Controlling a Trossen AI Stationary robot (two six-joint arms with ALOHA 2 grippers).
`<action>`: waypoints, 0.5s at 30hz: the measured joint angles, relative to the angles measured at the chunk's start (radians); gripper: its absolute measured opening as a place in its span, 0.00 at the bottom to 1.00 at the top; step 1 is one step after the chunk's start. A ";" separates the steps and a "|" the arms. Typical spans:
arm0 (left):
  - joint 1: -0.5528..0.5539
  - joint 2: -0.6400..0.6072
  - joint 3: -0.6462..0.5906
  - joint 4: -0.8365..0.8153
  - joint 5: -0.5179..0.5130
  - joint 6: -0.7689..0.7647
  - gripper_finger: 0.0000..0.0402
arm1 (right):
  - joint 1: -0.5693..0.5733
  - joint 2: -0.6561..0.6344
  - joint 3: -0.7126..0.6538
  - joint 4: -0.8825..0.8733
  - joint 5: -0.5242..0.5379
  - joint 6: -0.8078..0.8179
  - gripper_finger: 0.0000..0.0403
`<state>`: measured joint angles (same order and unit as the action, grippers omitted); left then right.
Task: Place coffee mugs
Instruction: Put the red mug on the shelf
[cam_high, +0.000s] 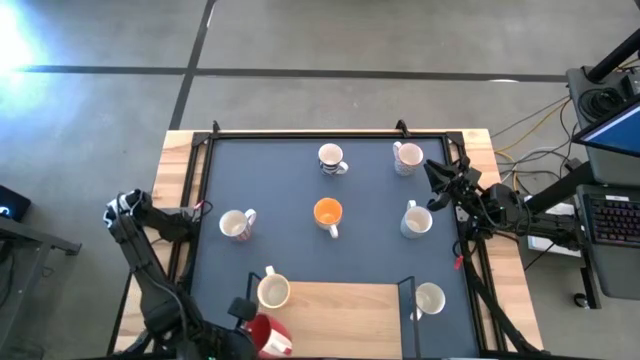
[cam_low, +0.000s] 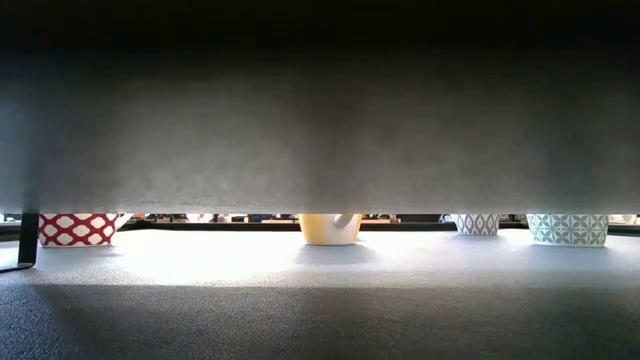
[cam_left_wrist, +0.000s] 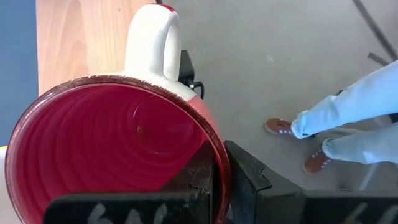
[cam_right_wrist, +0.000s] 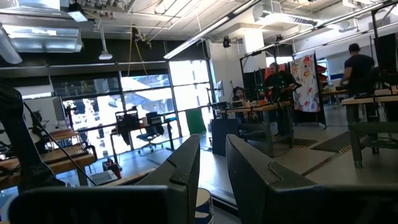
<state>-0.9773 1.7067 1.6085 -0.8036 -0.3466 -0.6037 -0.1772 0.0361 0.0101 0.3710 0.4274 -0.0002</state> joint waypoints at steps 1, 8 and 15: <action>0.005 0.009 0.000 0.000 0.003 0.000 0.02 | 0.000 0.000 0.000 0.000 0.000 0.000 0.17; 0.021 0.056 0.000 -0.004 0.030 0.010 0.02 | 0.000 0.000 0.000 0.000 0.000 0.000 0.17; 0.038 0.089 0.000 -0.050 0.068 -0.033 0.02 | 0.000 0.000 0.000 0.000 0.000 0.000 0.17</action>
<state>-0.9393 1.7954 1.6085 -0.8538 -0.2789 -0.6368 -0.1772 0.0362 0.0104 0.3710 0.4272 -0.0002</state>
